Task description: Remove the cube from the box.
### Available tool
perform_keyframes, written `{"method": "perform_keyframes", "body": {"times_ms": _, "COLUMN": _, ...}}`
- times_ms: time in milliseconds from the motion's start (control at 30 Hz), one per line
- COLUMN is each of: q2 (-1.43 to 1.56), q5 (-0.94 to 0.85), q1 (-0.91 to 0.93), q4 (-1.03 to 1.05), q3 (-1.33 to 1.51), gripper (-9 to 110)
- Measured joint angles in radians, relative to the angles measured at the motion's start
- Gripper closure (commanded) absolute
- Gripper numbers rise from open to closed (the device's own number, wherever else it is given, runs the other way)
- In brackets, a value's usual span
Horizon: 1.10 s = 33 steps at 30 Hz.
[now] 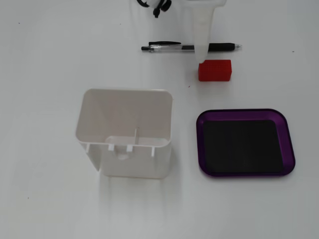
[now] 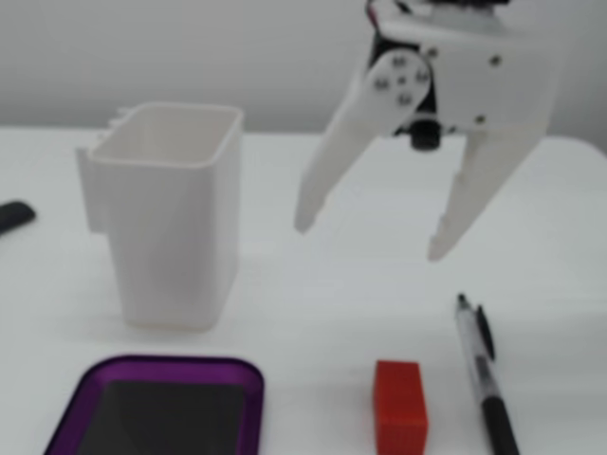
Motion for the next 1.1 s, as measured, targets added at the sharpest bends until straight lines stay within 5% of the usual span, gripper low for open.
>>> {"method": "perform_keyframes", "body": {"times_ms": 200, "q2": 0.383, "q5": -0.015, "q1": 0.000, "q4": -0.011, "q3": 0.213, "gripper": 73}}
{"method": "perform_keyframes", "body": {"times_ms": 700, "q2": 1.503, "q5": -0.021, "q1": 0.012, "q4": -0.291, "q3": 1.301, "gripper": 73}}
{"method": "perform_keyframes", "body": {"times_ms": 967, "q2": 1.517, "q5": -0.021, "q1": 0.046, "q4": -0.295, "q3": 1.424, "gripper": 75}}
{"method": "perform_keyframes", "body": {"times_ms": 1100, "q2": 1.517, "q5": -0.021, "q1": 0.103, "q4": -0.290, "q3": 1.443, "gripper": 90}}
